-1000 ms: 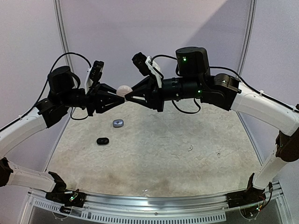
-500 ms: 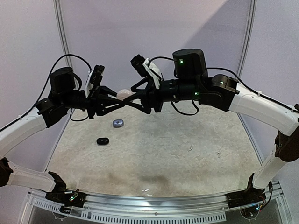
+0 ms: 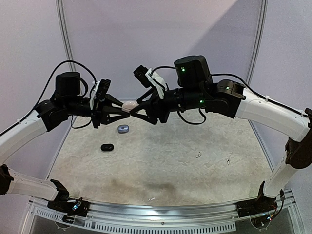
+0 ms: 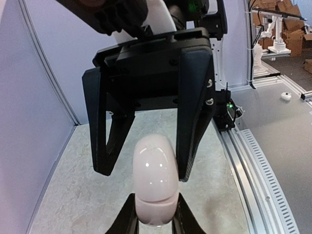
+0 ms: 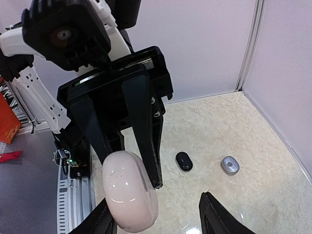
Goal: Insert the wireless bluetooth earbuds into the charging case
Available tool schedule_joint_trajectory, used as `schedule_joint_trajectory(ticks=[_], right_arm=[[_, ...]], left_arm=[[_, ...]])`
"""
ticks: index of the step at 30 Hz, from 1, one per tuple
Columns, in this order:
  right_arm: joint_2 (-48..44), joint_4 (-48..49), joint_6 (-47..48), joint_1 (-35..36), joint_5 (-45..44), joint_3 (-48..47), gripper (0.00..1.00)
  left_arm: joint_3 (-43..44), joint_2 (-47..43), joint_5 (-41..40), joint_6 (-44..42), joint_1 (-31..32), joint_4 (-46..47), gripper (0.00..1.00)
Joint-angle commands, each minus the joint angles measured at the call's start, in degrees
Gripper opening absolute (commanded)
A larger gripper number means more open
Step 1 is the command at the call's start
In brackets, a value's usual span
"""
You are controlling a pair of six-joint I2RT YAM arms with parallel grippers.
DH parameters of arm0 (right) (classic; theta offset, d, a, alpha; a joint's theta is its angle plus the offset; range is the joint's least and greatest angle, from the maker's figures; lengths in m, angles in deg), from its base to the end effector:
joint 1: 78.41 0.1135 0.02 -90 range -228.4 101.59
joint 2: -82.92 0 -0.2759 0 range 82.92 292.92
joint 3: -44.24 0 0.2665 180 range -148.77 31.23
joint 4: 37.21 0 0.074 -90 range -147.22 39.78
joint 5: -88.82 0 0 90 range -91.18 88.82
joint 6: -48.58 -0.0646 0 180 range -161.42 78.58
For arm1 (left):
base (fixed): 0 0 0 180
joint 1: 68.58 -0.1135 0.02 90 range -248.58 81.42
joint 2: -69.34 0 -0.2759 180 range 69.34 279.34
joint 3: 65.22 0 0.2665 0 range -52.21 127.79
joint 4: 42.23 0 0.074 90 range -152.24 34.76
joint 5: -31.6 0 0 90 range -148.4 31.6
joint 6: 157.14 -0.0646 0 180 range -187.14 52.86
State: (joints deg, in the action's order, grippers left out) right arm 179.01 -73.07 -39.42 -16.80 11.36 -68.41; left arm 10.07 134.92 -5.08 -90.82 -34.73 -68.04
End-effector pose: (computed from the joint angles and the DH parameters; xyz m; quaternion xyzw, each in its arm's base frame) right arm 0.1940 0.3885 0.4185 -0.4810 0.6557 0.3632 0.4548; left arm 0.2010 -0.1972 0.3784 0.5801 0.4963 -0.4048 0.5033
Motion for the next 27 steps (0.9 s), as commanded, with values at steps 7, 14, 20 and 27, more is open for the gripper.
schedule_joint_trajectory(ticks=[7,14,20,27], right_arm=[[0.40,4.79,-4.00,-2.85,-7.08,-2.89,0.57],[0.01,5.34,-5.48,-3.53,-6.82,-2.91,0.57],[-0.03,5.15,-6.08,-3.76,-7.16,-2.89,0.57],[-0.07,4.99,-6.56,-3.95,-6.81,-2.93,0.57]], left_arm=[[0.30,-0.70,4.63,-6.41,1.05,-9.71,0.00],[0.13,-0.47,4.75,-6.81,1.05,-10.53,0.00],[-0.33,-0.39,4.57,-8.19,1.05,-11.89,0.00],[-1.02,-0.48,4.27,-9.32,0.98,-12.23,0.00]])
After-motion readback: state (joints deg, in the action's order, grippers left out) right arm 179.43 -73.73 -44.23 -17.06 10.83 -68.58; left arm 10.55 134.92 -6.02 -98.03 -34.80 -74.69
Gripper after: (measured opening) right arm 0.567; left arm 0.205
